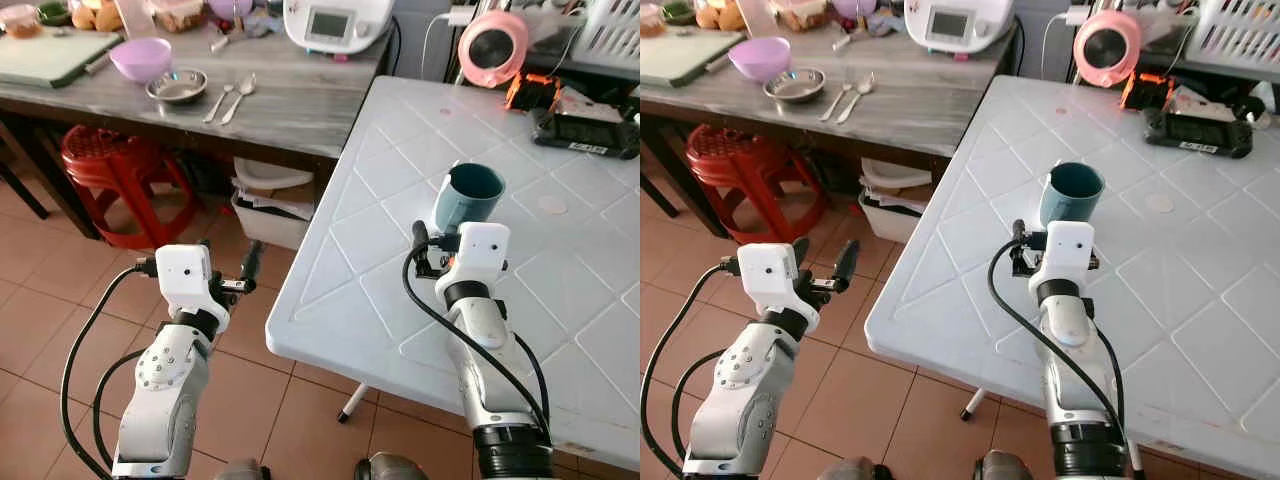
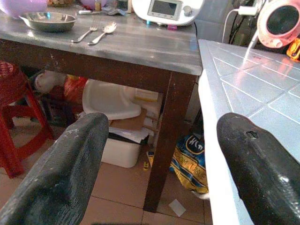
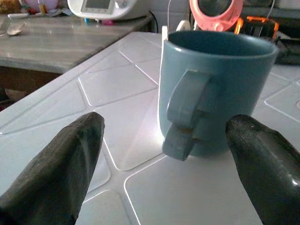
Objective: Setting the table
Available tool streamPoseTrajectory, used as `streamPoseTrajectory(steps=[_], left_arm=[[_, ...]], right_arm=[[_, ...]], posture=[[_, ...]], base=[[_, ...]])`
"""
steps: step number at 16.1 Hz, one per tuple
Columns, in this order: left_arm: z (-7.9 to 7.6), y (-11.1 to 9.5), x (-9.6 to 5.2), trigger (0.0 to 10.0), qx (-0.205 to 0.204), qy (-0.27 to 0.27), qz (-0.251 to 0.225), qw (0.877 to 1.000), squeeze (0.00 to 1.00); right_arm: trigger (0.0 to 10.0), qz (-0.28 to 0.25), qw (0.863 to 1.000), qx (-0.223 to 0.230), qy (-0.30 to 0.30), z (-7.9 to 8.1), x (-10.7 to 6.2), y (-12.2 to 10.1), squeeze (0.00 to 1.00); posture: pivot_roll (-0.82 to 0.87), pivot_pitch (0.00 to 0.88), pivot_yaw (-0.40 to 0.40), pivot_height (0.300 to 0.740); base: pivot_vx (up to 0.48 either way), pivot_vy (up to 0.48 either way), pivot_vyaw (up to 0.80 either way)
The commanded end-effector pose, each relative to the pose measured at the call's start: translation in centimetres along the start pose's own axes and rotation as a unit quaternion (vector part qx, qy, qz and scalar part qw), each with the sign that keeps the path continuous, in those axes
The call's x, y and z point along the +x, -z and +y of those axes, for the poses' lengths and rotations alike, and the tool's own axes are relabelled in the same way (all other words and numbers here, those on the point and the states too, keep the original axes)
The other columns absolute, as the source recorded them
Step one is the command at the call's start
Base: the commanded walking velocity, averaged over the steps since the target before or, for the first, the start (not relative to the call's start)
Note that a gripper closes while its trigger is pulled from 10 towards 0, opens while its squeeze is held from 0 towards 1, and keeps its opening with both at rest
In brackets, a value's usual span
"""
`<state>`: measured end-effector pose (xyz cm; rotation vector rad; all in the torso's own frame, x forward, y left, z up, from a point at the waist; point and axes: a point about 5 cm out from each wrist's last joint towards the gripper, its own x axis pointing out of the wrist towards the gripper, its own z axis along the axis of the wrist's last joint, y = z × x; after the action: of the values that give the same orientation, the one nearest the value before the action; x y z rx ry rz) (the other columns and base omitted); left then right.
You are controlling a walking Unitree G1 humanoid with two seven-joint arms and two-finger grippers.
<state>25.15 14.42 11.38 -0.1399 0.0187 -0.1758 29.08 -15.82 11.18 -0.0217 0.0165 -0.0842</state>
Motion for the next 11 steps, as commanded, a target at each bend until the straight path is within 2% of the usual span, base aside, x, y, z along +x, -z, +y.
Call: streamPoseTrajectory(steps=[1,4,5,11], left_arm=[[-0.1,0.2,-0.3,10.0,-0.004,-0.002,0.010,1.000,0.00],[-0.5,0.0,-0.5,10.0,-0.007,0.004,0.012,1.000,0.00],[-0.4,0.1,-0.6,10.0,-0.011,0.003,0.016,1.000,0.00],[-0.5,0.2,-0.7,10.0,-0.014,0.004,0.022,1.000,0.00]], right_arm=[[10.0,0.005,1.000,0.007,-0.003,0.5,0.2,0.2,0.00],[10.0,-0.009,1.000,-0.002,0.011,0.4,0.8,-0.5,0.00],[10.0,-0.026,0.999,-0.011,0.034,-0.4,0.7,-1.0,0.00],[10.0,-0.039,0.995,-0.038,0.079,-2.6,0.9,-1.3,0.00]], posture=[[0.01,0.102,0.027,0.740],[0.02,0.115,0.025,0.740],[0.01,0.122,0.020,0.740],[0.01,0.110,0.022,0.740]], base=[[0.000,0.000,0.00],[0.000,0.000,0.00],[0.000,0.000,0.00],[0.000,0.000,0.00]])
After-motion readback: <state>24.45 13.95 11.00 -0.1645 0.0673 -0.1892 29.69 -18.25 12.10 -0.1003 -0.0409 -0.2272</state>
